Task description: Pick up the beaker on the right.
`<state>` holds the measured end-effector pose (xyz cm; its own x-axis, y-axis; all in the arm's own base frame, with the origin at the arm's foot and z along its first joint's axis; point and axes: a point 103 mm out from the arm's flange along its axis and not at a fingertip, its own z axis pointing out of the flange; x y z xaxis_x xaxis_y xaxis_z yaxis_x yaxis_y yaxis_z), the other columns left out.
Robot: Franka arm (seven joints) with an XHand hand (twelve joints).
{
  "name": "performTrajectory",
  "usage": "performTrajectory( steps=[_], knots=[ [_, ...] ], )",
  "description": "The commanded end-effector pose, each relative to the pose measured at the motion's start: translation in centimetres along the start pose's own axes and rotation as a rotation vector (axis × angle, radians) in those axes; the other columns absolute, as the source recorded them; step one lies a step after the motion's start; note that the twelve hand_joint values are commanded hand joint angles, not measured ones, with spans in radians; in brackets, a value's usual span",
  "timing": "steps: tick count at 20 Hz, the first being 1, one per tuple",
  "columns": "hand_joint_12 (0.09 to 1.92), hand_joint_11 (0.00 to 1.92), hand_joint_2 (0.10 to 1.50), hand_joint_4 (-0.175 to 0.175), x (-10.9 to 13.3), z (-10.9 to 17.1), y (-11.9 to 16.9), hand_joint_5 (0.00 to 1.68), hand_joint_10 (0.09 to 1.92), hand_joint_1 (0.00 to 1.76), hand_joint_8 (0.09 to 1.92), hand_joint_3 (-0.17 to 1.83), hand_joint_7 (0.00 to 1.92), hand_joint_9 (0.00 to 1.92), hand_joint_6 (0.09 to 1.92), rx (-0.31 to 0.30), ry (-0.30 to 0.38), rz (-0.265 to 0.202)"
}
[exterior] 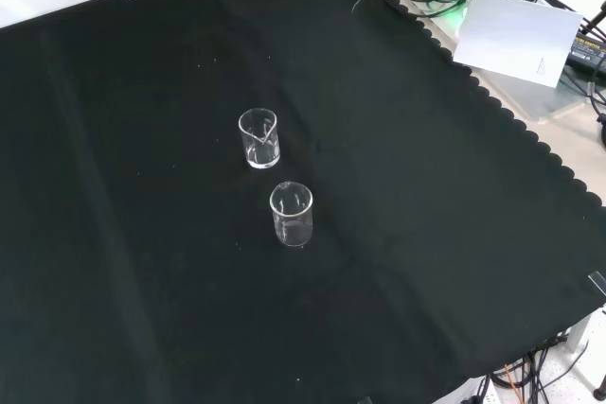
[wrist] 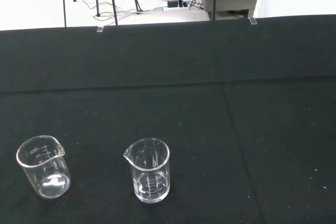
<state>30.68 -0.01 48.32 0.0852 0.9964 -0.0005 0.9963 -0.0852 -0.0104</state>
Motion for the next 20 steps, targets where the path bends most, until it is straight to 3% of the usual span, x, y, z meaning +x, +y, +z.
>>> performTrajectory(
  steps=[1,5,14,20],
  knots=[
    [1.26,0.01,1.11,0.004,-0.1,0.1,0.2,0.27,0.61,0.06,0.54,0.55,0.17,0.24,0.24,-0.008,-0.010,0.004],
    [1.28,0.00,1.22,0.004,-0.3,0.3,0.7,0.34,0.59,0.02,0.50,0.36,0.18,0.24,0.09,-0.004,-0.010,0.011],
    [1.28,0.00,1.23,0.003,-0.7,1.9,2.1,0.35,0.59,0.02,0.49,0.33,0.19,0.24,0.09,0.012,-0.011,0.033],
    [1.28,0.00,1.23,0.002,-1.9,4.7,3.5,0.35,0.59,0.03,0.49,0.33,0.19,0.24,0.09,0.025,0.015,0.064]
  ],
)
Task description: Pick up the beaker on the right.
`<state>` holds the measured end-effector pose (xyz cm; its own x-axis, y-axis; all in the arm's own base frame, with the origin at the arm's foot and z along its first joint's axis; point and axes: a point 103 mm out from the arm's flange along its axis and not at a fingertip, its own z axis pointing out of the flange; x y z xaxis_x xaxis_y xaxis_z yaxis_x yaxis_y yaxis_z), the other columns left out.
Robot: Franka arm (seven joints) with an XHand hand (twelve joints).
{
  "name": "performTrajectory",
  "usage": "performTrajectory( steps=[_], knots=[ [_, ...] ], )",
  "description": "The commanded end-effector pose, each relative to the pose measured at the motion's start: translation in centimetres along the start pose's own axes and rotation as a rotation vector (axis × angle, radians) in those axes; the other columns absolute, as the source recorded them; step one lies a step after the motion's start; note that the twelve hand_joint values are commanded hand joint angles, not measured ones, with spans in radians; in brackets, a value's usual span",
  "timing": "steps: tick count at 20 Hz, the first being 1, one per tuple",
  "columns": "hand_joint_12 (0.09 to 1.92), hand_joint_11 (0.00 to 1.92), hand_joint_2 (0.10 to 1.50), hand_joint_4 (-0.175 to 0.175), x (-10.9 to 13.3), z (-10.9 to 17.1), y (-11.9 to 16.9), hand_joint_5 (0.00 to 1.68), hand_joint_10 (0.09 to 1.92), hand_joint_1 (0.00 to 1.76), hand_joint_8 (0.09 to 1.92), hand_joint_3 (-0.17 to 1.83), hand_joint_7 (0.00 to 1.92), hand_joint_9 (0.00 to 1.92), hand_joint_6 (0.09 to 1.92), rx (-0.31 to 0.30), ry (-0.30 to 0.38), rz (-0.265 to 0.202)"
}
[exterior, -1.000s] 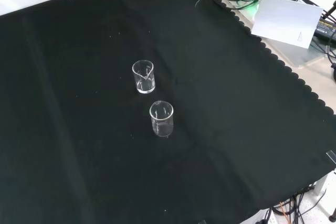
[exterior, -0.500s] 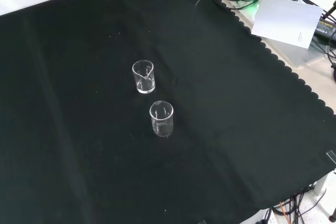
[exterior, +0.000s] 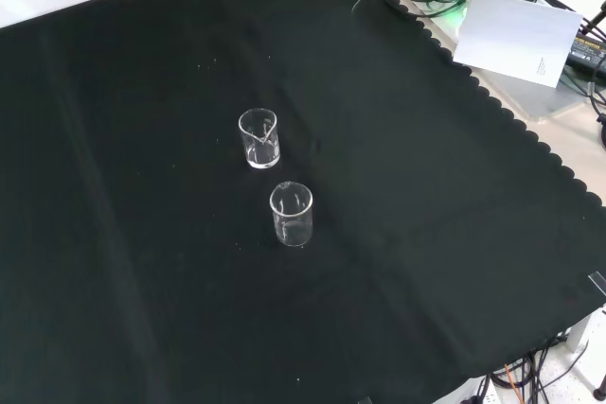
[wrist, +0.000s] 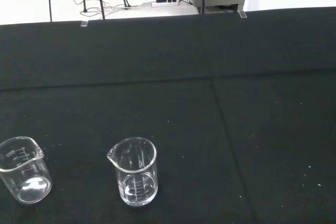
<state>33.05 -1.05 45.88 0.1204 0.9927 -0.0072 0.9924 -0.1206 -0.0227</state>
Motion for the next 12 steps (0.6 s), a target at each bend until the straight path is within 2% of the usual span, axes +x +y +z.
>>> performTrajectory(
  steps=[1,3,6,12],
  knots=[
    [1.28,0.00,1.23,0.002,-1.2,2.8,1.4,0.35,0.59,0.04,0.49,0.32,0.19,0.24,0.09,0.013,0.022,0.032],
    [1.28,0.00,1.23,0.001,-1.6,4.0,2.1,0.36,0.59,0.06,0.49,0.31,0.20,0.25,0.09,0.022,0.033,0.037],
    [1.29,0.00,1.22,0.000,-2.2,5.3,3.3,0.37,0.59,0.11,0.49,0.30,0.21,0.26,0.09,0.002,0.060,0.032],
    [1.32,0.00,1.19,-0.007,-3.3,9.1,6.8,0.40,0.60,0.20,0.50,0.28,0.24,0.31,0.09,0.019,0.120,0.030]
  ],
)
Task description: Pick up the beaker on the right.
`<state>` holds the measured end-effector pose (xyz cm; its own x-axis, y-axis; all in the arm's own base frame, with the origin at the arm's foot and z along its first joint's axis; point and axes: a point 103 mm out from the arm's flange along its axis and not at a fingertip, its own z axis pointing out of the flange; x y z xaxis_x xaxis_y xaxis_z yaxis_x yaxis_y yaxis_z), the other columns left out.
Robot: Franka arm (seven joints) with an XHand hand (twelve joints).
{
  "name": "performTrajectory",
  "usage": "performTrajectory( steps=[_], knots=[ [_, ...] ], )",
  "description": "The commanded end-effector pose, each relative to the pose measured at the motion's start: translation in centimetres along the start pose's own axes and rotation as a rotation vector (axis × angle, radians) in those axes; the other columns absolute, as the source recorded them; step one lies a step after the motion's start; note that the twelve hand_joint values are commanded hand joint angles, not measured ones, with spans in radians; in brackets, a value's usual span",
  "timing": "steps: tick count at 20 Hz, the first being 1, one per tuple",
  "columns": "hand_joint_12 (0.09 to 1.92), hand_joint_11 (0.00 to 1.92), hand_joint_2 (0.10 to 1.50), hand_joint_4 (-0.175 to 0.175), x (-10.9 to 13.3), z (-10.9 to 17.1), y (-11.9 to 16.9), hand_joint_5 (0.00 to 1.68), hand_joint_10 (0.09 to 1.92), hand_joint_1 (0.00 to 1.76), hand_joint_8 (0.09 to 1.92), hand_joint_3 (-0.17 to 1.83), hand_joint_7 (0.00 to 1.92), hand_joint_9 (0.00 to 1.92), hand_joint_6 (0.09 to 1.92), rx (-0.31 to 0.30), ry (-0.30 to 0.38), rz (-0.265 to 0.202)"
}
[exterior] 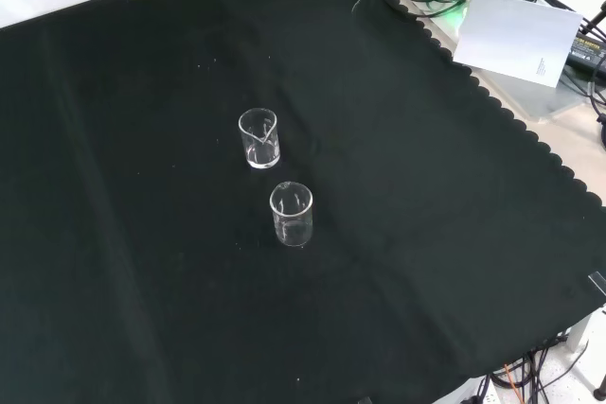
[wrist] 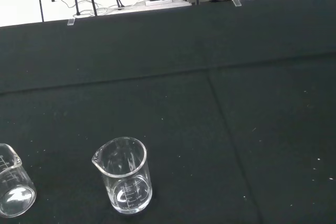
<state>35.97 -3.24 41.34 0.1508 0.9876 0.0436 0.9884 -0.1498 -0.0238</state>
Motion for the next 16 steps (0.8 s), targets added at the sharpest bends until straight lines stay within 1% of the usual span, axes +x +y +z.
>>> performTrajectory(
  steps=[1,5,9,16],
  knots=[
    [1.33,0.00,1.19,-0.009,-1.9,5.2,4.2,0.41,0.60,0.21,0.50,0.28,0.24,0.31,0.09,0.029,0.076,0.001],
    [1.33,0.00,1.19,-0.012,-2.8,8.0,6.4,0.42,0.60,0.22,0.50,0.27,0.24,0.32,0.09,0.060,0.112,0.004],
    [1.34,0.00,1.19,-0.013,-2.9,10.5,8.2,0.43,0.60,0.23,0.50,0.27,0.25,0.32,0.09,0.091,0.126,0.000],
    [1.34,0.00,1.17,-0.014,-2.8,14.5,9.7,0.42,0.60,0.26,0.50,0.26,0.25,0.32,0.09,0.141,0.140,-0.026]
  ],
)
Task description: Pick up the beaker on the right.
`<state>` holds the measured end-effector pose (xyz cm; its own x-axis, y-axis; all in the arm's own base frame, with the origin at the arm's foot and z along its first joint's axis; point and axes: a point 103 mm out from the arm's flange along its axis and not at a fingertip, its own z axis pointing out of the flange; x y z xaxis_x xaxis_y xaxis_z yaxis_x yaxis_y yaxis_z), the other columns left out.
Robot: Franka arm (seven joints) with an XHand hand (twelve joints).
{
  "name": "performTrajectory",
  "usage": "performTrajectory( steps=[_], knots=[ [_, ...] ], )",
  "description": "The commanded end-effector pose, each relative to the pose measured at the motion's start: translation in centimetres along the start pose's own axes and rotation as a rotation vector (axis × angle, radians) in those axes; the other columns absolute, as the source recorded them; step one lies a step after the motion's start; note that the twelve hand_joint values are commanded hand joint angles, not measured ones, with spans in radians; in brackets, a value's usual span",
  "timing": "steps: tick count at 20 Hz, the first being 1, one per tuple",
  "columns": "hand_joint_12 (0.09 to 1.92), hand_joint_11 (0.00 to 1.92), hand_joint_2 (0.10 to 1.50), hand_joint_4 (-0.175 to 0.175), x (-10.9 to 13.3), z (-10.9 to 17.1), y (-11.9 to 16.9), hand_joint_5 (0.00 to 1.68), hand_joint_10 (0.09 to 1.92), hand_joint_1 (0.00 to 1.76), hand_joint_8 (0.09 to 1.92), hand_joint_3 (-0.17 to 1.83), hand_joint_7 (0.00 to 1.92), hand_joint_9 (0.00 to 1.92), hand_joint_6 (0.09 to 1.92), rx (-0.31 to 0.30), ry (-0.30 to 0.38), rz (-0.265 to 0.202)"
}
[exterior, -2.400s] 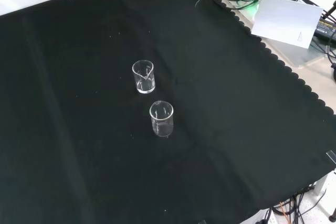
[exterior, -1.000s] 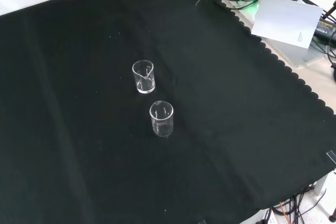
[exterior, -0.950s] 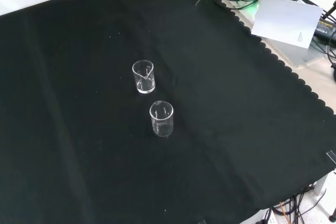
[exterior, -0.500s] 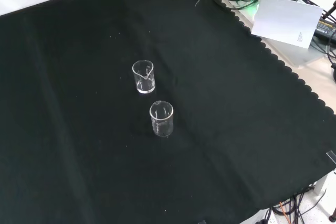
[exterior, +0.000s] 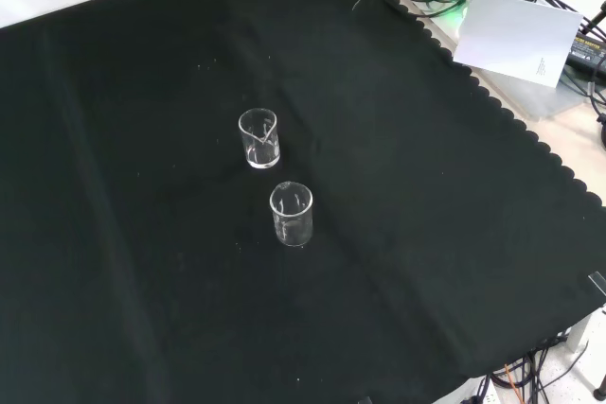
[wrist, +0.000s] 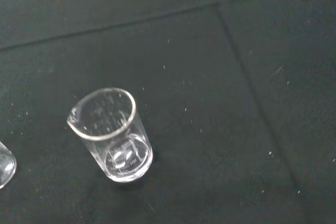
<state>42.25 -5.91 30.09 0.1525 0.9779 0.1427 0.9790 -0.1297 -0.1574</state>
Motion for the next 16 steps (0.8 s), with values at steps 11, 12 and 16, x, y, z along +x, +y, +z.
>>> performTrajectory(
  steps=[11,12,16],
  knots=[
    [1.35,0.00,1.01,-0.007,-1.1,9.1,4.8,0.41,0.60,0.42,0.51,0.22,0.24,0.34,0.09,0.081,0.147,-0.079],
    [1.35,0.00,1.00,-0.006,-1.1,9.6,4.9,0.41,0.60,0.44,0.51,0.21,0.24,0.35,0.09,0.089,0.153,-0.085],
    [1.36,0.00,0.93,-0.001,-1.0,11.4,5.4,0.39,0.60,0.50,0.50,0.20,0.24,0.35,0.09,0.124,0.186,-0.109]
  ],
)
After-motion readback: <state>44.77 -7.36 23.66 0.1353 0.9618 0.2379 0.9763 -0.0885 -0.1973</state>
